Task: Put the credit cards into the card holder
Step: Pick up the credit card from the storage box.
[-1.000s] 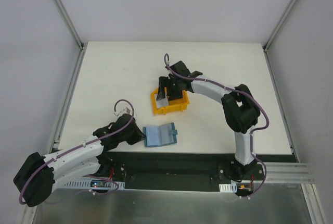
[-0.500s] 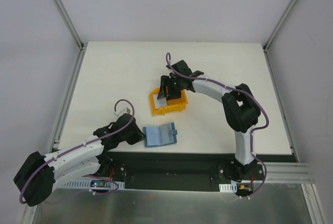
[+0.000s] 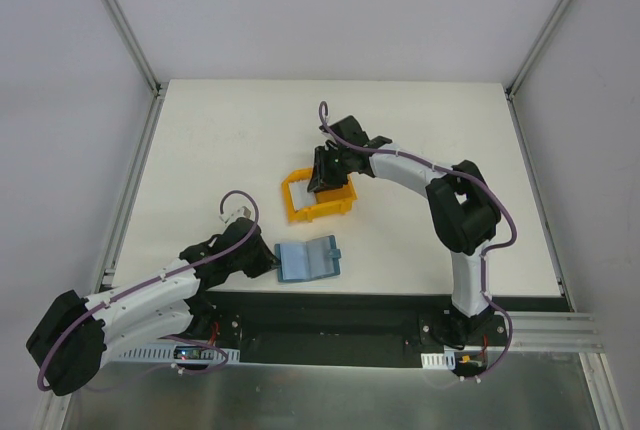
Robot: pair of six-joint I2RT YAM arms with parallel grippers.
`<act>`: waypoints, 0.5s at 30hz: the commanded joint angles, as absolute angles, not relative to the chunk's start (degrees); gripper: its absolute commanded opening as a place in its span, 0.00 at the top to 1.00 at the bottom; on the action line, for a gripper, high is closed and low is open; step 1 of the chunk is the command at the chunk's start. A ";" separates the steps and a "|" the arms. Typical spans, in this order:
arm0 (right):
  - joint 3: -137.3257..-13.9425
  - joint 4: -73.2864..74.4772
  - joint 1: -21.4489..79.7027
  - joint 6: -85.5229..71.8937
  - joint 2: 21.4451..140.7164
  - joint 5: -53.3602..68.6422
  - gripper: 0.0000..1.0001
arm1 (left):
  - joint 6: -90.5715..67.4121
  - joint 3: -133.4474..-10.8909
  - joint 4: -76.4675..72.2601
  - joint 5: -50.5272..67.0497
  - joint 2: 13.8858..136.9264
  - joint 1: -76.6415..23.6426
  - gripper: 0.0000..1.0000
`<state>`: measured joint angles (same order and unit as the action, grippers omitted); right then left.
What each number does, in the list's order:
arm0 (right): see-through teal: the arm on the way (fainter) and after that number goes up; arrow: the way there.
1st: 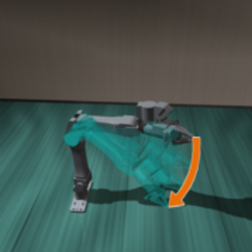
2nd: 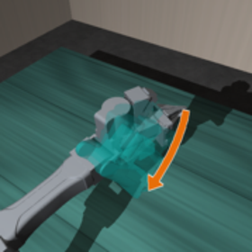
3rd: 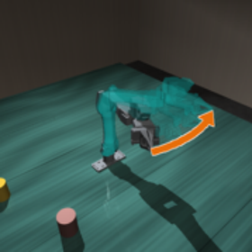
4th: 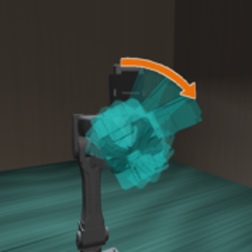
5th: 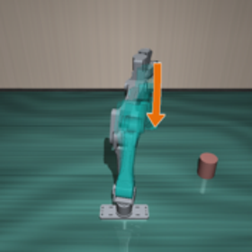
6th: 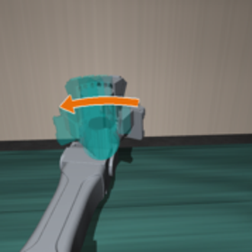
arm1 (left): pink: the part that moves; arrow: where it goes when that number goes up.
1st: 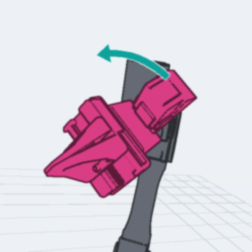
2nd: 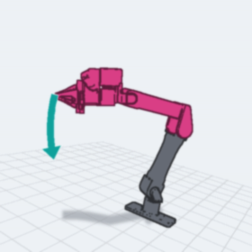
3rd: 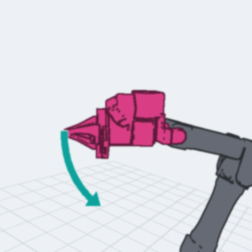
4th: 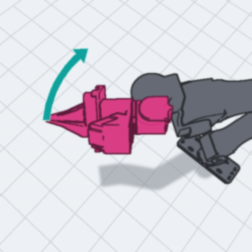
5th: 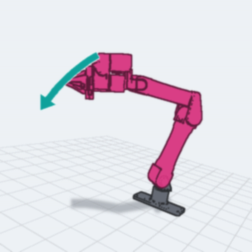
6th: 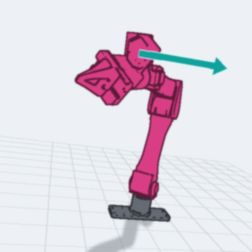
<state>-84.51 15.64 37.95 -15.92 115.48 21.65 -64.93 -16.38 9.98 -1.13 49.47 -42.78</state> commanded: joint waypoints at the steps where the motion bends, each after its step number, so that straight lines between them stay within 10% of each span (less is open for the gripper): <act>1: -84.46 14.85 38.06 -16.00 112.94 21.71 0.74 | -63.72 -18.28 11.16 -1.14 50.01 -42.98 1.00; 15: -84.37 17.31 37.71 -13.98 110.57 18.20 0.93 | -63.54 -18.19 11.08 -1.14 50.27 -43.07 1.00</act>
